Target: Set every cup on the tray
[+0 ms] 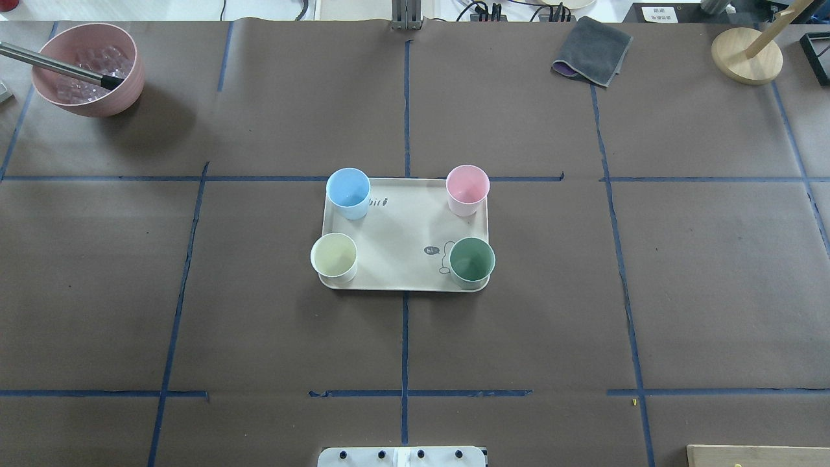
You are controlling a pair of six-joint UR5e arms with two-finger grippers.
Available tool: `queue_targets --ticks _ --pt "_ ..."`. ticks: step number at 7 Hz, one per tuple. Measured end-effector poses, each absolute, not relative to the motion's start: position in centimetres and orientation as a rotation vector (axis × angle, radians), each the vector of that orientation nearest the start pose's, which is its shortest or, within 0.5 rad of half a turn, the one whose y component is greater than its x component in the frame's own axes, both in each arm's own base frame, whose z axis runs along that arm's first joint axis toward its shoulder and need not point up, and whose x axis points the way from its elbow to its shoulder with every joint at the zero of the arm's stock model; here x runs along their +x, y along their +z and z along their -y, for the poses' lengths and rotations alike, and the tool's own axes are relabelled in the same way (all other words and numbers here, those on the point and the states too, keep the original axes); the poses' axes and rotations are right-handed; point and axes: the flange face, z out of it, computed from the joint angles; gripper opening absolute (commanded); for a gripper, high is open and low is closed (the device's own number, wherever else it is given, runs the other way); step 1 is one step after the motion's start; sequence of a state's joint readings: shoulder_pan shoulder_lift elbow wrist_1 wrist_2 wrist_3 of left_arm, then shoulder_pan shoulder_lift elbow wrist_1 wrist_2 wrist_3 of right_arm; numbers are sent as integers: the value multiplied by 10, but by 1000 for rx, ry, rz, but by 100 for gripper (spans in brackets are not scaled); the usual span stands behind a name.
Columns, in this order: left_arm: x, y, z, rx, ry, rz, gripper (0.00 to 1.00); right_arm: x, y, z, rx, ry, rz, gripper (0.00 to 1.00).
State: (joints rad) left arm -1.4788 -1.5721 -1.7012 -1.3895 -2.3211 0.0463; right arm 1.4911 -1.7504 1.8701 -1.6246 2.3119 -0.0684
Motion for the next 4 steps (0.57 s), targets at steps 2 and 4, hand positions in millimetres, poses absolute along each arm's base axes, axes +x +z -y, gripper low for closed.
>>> queue_targets --ticks 2,4 --pt "-20 624 479 -87 110 -746 100 32 606 422 51 -164 743 100" --pt "-17 625 475 -90 117 -745 100 32 606 423 51 -164 742 100"
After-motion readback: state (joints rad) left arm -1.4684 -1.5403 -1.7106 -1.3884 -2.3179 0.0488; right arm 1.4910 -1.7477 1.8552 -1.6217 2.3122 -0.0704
